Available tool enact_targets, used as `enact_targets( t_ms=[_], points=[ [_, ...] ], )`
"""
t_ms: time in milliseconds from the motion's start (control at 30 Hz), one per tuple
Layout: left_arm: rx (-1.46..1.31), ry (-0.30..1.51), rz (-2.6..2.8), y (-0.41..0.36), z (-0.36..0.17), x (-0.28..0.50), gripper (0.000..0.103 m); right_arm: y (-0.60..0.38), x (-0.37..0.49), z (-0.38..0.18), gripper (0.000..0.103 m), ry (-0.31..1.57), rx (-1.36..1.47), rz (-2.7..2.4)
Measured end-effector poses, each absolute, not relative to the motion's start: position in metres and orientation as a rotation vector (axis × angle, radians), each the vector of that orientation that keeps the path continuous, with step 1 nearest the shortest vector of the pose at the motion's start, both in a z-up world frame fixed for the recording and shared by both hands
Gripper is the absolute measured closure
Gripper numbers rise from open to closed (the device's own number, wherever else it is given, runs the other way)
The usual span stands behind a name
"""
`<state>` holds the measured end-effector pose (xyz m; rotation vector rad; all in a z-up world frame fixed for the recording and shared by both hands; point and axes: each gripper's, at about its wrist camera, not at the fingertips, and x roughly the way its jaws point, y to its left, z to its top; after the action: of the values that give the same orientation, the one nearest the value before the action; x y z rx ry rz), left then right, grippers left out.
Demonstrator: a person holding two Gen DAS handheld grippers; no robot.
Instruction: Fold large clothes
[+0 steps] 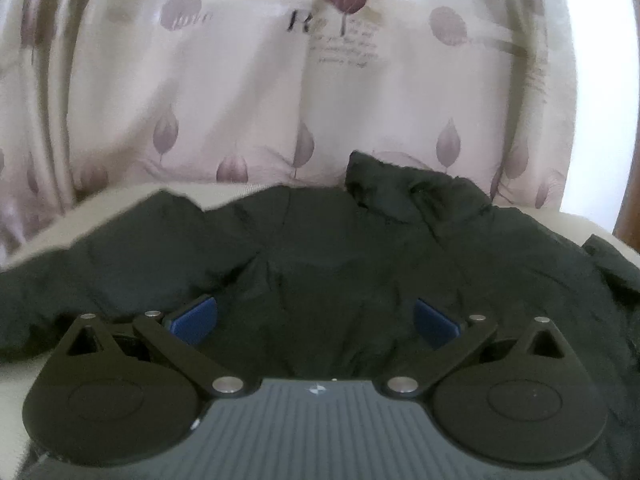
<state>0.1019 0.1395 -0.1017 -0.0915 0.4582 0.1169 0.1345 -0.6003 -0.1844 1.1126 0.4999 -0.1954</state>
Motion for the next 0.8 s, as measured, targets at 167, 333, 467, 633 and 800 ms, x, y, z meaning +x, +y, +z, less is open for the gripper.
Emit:
enact_targets(
  t_ms=[167,333,467,633,800],
  points=[
    [-0.259,0.478,0.102,0.165,-0.110,0.103,0.000,-0.609,0.158,-0.176,0.094,0.505,1.111,-0.200],
    [-0.381,0.432,0.108,0.180,-0.113,0.096,0.000,-0.579,0.186,-0.075,0.094,0.317,1.060,-0.073],
    [-0.384,0.407,0.132,0.180,-0.111,0.091,0.000,-0.497,0.217,0.016,0.094,0.196,0.956,0.159],
    [-0.452,0.355,0.177,0.191,-0.111,0.080,0.000,-0.347,0.253,0.073,0.094,0.168,0.867,0.485],
    [-0.514,0.297,0.221,0.200,-0.111,0.068,0.000,-0.198,0.269,0.056,0.094,0.305,0.786,0.711]
  ],
)
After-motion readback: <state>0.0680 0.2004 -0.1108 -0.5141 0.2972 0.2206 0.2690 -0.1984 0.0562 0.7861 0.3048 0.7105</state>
